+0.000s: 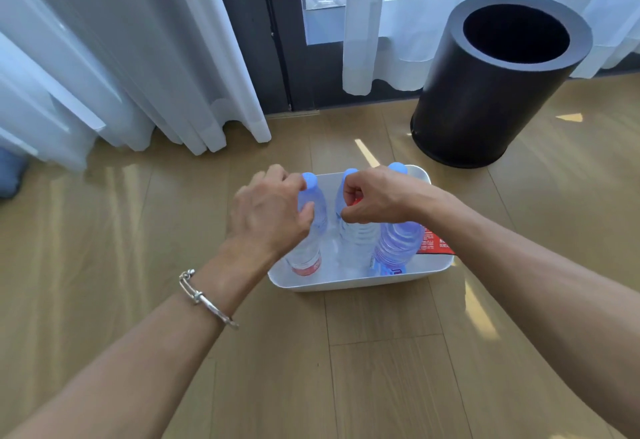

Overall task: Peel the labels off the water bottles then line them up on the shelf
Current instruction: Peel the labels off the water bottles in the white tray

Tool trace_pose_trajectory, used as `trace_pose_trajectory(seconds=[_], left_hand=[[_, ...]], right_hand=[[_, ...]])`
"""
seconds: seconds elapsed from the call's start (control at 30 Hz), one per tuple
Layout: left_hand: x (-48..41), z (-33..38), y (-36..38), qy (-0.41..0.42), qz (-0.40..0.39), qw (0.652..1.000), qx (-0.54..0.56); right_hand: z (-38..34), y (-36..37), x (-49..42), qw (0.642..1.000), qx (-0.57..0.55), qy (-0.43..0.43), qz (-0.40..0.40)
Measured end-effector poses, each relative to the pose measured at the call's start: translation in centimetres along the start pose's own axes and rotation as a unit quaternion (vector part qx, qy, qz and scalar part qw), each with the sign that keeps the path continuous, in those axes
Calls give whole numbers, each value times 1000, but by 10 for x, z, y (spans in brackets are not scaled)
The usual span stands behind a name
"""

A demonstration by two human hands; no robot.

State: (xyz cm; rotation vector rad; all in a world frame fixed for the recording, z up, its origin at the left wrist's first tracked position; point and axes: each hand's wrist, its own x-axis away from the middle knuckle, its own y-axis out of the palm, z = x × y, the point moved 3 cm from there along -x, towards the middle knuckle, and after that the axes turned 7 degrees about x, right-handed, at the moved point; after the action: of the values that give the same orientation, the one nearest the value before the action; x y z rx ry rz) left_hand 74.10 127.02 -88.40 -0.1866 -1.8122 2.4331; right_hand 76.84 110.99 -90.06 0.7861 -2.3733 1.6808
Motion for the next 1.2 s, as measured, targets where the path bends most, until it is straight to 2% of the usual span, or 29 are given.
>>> trace_pose_trajectory(seconds=[0.1, 0.2, 0.33, 0.5, 0.6, 0.7, 0.77, 0.87, 0.93, 1.03, 1.2], left_hand=[[2, -25, 15, -133, -194, 972, -26], [6, -29, 22, -157, -271, 948, 61], [12, -22, 22, -112, -224, 964, 89], [1, -27, -11, -44, -164, 981, 93], [-10, -22, -55, 14, -115, 985, 130], [-19, -19, -91, 54, -42, 982, 176], [-24, -19, -104, 54, 36, 979, 192], [-25, -13, -106, 8, 124, 975, 183], [-25, -10, -99, -13, 118, 966, 230], [-26, -10, -85, -35, 32, 923, 381], [-21, 3, -58, 10, -88, 897, 434]], right_hand=[[-4, -2, -2, 999, 12, 16, -27], [-7, -6, -4, 998, 45, 35, -29], [-13, -4, -5, 996, 82, 30, -10], [-22, -7, -2, 997, 49, -46, 23], [-24, -17, 2, 994, -89, -69, 2], [-27, -18, 3, 971, -204, -113, -44], [-33, -8, 2, 954, -262, -131, -60], [-40, 4, 0, 924, -354, -139, -29], [-40, 3, 4, 908, -393, -142, -7], [-36, 0, 8, 882, -455, -120, 20], [-41, -16, 9, 815, -568, -115, 18]])
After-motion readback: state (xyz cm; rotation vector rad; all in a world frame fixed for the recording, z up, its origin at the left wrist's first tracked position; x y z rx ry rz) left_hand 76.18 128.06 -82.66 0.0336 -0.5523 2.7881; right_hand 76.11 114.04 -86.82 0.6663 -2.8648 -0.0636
